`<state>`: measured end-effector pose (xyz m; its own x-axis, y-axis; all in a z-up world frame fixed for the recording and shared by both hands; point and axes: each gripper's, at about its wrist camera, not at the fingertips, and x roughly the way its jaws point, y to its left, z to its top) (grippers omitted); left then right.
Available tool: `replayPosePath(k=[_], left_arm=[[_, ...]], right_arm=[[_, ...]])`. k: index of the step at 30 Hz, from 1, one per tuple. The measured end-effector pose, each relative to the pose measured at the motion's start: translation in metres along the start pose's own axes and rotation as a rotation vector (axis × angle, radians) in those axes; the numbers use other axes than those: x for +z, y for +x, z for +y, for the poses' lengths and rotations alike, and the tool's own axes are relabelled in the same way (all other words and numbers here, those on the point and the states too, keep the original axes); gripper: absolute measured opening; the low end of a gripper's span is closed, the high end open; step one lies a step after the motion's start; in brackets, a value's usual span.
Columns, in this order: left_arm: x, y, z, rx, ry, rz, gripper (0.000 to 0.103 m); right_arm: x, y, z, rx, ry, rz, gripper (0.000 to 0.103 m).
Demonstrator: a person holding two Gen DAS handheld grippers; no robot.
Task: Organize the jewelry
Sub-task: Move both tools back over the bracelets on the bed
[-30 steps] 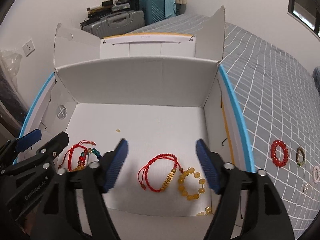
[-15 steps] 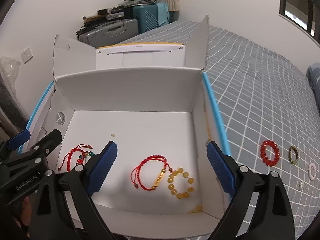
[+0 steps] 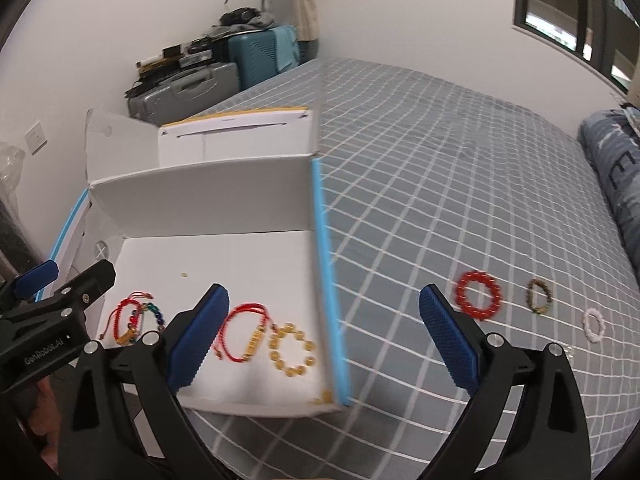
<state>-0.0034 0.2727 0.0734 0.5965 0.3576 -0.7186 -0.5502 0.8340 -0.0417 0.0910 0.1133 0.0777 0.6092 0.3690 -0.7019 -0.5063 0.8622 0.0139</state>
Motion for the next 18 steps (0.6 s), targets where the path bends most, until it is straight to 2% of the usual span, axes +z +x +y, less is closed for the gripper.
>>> replayPosePath(k=[12, 18], left_arm=[[-0.006, -0.014, -0.096, -0.094, 0.14, 0.007, 0.097], [-0.003, -0.019, -0.158, -0.179, 0.213, 0.03, 0.097]], right_arm=[[-0.018, -0.041, -0.092, -0.116, 0.092, -0.006, 0.092], [-0.024, -0.058, -0.15, -0.165, 0.17, -0.001, 0.092]])
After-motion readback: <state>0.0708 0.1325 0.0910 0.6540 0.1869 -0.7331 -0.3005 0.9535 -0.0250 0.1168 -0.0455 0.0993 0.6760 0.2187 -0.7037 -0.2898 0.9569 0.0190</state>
